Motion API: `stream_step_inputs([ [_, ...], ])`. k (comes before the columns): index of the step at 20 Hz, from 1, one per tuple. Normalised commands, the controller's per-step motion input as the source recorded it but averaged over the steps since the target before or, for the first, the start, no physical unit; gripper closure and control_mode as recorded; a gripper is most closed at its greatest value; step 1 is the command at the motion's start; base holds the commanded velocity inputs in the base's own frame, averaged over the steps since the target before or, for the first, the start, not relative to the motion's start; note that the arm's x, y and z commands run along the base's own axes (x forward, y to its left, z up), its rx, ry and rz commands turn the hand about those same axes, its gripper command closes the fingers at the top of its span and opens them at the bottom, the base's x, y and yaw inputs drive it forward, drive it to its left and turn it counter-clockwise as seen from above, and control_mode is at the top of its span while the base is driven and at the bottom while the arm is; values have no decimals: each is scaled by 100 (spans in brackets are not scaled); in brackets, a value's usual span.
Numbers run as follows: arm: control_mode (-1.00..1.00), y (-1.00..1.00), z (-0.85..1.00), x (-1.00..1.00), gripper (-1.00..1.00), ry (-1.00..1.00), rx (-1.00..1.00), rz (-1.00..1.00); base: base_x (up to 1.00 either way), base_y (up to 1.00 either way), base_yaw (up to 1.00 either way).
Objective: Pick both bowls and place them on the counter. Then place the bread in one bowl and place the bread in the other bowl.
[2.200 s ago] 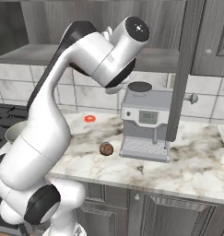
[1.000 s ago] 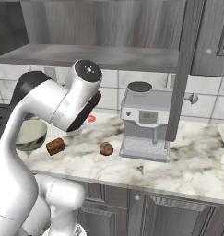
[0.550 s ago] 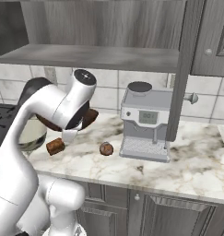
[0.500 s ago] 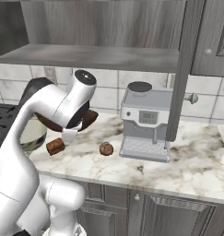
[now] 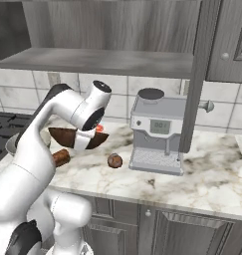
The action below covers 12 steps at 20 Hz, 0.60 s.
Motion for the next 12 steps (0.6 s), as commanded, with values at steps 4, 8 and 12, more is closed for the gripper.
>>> stream_step_inputs([
  [4,-100,-1,-34,33,100,1,0,0,0,0,0],
  [8,-100,2,-32,17,100,-12,0,0,0,0,0],
  [12,-100,7,-42,16,100,-14,0,0,0,0,0],
])
